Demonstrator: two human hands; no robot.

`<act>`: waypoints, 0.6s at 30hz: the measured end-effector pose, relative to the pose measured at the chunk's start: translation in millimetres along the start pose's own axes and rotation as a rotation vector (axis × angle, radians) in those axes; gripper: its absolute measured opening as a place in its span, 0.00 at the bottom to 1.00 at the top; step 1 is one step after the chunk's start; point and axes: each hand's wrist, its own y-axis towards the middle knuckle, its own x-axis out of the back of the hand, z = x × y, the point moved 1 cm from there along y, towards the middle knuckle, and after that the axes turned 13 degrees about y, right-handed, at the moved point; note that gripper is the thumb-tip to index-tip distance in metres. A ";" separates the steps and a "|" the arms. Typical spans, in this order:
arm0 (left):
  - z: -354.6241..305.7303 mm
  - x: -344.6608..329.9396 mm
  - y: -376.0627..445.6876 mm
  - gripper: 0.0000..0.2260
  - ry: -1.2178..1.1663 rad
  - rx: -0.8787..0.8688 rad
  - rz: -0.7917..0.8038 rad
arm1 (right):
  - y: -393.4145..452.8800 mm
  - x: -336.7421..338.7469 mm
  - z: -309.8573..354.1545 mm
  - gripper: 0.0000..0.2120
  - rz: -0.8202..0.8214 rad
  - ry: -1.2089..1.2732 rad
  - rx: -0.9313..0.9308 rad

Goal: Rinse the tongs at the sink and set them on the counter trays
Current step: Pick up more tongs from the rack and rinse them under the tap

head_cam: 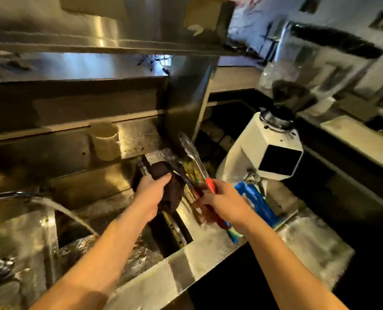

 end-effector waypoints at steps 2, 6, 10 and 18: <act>-4.5 -35.7 -8.6 0.05 0.042 -0.007 0.082 | -17.2 29.5 -0.3 0.12 -0.006 0.161 -0.018; -6.1 -109.0 -25.9 0.04 0.104 -0.039 0.209 | -50.4 89.2 -5.6 0.09 -0.032 0.243 0.007; -6.4 -185.9 -48.5 0.04 0.143 -0.104 0.354 | -80.6 157.3 -15.1 0.09 -0.164 0.363 0.025; -8.3 -337.9 -82.1 0.07 0.152 -0.167 0.576 | -121.4 292.3 -25.0 0.14 -0.402 0.582 0.077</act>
